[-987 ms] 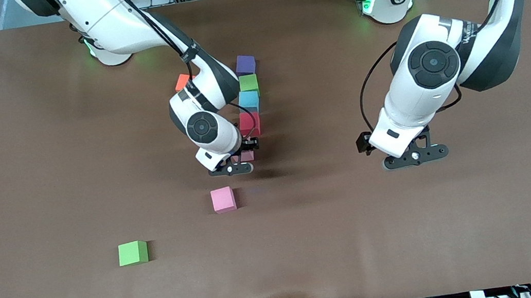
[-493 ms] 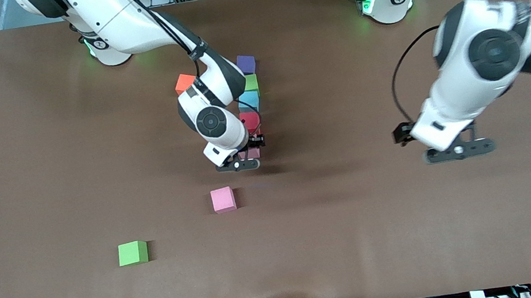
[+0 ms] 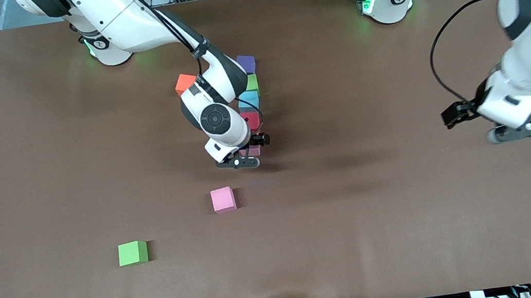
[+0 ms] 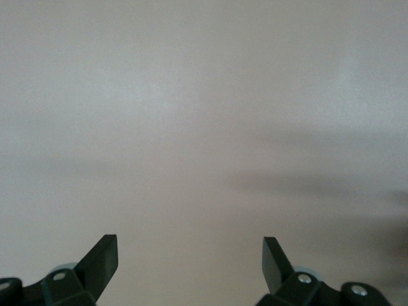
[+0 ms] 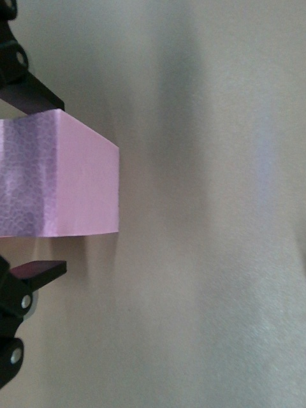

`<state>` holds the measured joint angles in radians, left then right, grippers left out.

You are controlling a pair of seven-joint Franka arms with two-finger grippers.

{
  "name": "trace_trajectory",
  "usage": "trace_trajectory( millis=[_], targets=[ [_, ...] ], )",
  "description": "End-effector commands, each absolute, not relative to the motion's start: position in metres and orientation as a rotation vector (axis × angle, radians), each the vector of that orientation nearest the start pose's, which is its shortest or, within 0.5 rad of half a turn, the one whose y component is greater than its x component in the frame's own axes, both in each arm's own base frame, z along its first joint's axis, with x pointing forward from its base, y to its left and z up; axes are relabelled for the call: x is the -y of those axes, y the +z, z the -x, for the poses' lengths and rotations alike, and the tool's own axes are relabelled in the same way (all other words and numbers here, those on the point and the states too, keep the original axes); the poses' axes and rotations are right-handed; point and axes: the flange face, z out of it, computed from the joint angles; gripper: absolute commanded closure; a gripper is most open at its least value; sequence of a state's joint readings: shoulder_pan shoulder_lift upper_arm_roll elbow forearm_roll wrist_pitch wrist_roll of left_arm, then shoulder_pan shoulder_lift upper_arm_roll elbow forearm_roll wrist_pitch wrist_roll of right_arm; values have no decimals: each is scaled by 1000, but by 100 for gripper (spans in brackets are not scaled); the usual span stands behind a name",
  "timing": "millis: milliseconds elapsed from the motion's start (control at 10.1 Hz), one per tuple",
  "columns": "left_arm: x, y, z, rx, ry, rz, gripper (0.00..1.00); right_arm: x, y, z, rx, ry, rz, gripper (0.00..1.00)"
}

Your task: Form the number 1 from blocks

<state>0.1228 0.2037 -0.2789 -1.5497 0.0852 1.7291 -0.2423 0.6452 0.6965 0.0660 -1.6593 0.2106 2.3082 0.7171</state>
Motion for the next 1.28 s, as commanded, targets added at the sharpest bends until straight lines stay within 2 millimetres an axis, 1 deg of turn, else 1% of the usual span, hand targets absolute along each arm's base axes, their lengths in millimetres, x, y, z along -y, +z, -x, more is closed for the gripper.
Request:
trace_trajectory(
  millis=[0, 99, 197, 296, 395, 493, 592, 789, 888, 987, 1085, 1184],
  targets=[
    [64, 550, -600, 137, 21, 3132, 0, -400, 236, -549, -288, 239, 3006, 0],
    [65, 553, -595, 140, 22, 3129, 0, -371, 252, -565, -187, 258, 3011, 0],
    [63, 561, -591, 148, 2, 3124, 0, -332, 267, -583, -161, 287, 3008, 0],
    [62, 565, -589, 151, -10, 3124, 0, -299, 287, -593, -111, 326, 3008, 0],
    [64, 568, -588, 141, -15, 3122, 0, -260, 306, -604, -38, 353, 3001, 0],
    [67, 568, -586, 131, 11, 3115, 0, -214, 320, -617, 83, 343, 3011, 0],
    [74, 573, -582, 113, 9, 3109, 0, -164, 329, -631, 157, 317, 3031, 0],
    [80, 580, -576, 125, 8, 3105, 0, -82, 345, -644, 297, 279, 3048, 0],
    [80, 582, -574, 119, 15, 3104, 0, -52, 350, -642, 338, 287, 3044, 0],
    [77, 583, -573, 117, 22, 3102, 0, -23, 354, -632, 309, 307, 3039, 0],
    [76, 585, -571, 114, 24, 3101, 0, -15, 357, -613, 282, 324, 3042, 0],
    [75, 585, -571, 114, 25, 3101, 0, -15, 364, -591, 263, 307, 3052, 0]
  ],
)
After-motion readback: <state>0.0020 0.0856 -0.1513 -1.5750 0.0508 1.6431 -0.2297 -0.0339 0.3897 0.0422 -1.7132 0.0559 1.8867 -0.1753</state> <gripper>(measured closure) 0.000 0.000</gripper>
